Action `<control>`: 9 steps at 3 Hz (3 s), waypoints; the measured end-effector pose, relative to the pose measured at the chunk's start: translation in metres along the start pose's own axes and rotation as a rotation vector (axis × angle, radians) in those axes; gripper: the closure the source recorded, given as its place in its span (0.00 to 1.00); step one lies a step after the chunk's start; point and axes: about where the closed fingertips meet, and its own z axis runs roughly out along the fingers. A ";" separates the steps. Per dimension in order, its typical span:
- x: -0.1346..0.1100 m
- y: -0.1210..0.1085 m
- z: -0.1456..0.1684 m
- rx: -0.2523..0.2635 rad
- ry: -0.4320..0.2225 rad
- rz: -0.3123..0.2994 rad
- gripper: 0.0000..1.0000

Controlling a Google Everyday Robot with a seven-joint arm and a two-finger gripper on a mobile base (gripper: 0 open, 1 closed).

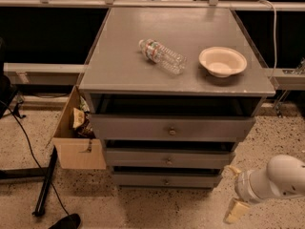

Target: Open bottom drawer

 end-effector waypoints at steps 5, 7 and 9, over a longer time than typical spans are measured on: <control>0.055 -0.017 0.159 -0.026 -0.142 0.043 0.00; 0.080 -0.016 0.203 -0.039 -0.235 0.064 0.00; 0.069 -0.017 0.255 0.067 -0.351 -0.061 0.00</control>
Offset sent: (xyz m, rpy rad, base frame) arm 0.0355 0.0087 -0.1189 0.0759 -0.0520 0.0119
